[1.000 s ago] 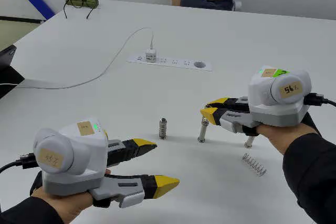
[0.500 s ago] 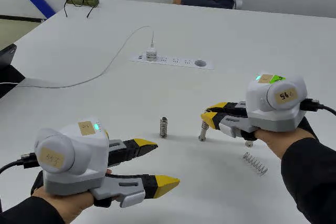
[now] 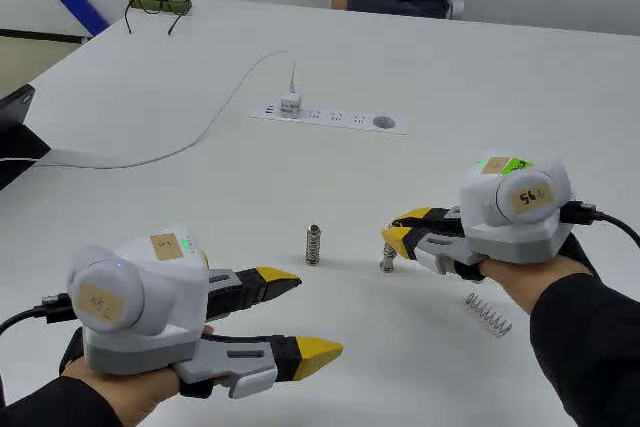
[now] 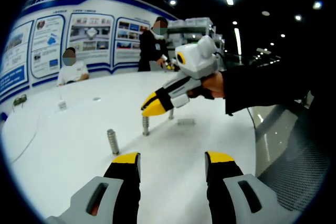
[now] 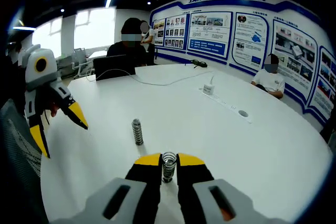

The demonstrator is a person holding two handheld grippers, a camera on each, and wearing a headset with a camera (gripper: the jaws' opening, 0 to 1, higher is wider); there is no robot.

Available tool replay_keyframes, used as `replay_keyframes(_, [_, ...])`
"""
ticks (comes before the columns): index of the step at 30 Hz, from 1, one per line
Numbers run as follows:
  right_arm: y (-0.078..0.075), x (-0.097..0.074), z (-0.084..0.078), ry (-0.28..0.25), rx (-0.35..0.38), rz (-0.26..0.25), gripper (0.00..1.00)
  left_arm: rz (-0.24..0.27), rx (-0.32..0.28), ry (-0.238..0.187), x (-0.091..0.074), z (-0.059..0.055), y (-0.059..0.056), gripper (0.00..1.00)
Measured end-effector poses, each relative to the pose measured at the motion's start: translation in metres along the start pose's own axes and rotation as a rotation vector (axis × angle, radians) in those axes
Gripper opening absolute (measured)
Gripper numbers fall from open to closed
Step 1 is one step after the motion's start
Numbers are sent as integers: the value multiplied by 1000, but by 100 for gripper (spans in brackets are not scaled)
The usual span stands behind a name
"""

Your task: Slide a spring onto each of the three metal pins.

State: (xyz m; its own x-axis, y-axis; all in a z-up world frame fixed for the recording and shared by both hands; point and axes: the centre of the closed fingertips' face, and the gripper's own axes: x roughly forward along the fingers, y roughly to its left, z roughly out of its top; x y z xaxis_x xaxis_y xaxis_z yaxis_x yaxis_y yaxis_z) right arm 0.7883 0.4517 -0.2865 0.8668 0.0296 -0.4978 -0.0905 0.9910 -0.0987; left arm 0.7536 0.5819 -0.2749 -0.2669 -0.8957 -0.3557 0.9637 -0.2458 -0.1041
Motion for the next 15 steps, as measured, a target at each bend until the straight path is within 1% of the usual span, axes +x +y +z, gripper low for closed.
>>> replay_keyframes(15, [1,6,-11,32,-4,2,12,-1,-3,3,1,-1,0,50])
